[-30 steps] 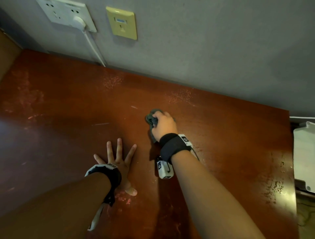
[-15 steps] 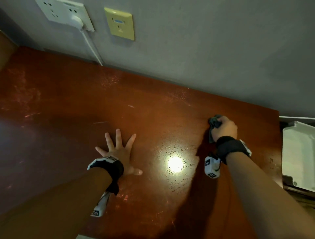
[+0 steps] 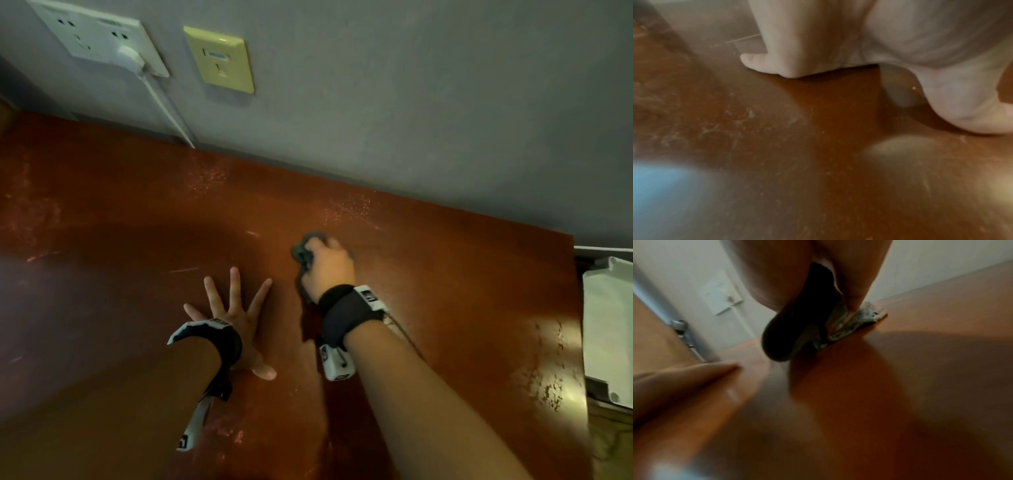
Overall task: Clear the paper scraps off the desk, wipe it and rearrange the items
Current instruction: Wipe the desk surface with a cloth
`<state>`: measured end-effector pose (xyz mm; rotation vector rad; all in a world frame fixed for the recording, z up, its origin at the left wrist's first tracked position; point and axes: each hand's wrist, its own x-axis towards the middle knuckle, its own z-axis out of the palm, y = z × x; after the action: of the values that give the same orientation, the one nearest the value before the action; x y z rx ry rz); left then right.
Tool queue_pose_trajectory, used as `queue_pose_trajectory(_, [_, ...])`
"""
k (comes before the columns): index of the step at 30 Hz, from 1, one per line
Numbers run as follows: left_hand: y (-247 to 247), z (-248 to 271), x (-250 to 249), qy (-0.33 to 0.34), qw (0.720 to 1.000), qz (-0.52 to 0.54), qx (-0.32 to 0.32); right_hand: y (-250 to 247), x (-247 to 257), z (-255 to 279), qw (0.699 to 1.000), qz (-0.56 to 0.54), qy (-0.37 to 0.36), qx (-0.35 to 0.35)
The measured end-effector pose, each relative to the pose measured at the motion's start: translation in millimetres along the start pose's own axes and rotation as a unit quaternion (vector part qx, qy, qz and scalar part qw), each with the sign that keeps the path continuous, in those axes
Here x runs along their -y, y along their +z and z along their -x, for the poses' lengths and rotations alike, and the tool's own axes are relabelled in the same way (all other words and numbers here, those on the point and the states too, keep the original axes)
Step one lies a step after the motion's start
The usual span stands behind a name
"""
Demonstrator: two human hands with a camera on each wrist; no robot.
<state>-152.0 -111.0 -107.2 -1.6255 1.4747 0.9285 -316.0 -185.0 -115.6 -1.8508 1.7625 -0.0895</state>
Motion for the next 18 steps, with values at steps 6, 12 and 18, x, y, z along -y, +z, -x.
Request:
queue_pose_trajectory(6, [-1.0,0.9,-1.9,-0.007,1.000,-0.007,-0.002,11.5,16.4,-9.3,0.999,-0.028,-0.016,0.008])
queue_pose_trajectory(12, [-0.2,2.5,-2.2,-0.006,1.000,-0.003,-0.001,-55.4,-97.6,-22.1,0.982,-0.031,0.157,-0.097])
queue_pose_trajectory(18, [-3.7,0.5,-1.1,-0.003,1.000,0.002,0.028,-93.0,-165.7,-27.3,0.949,-0.038,0.252,-0.186])
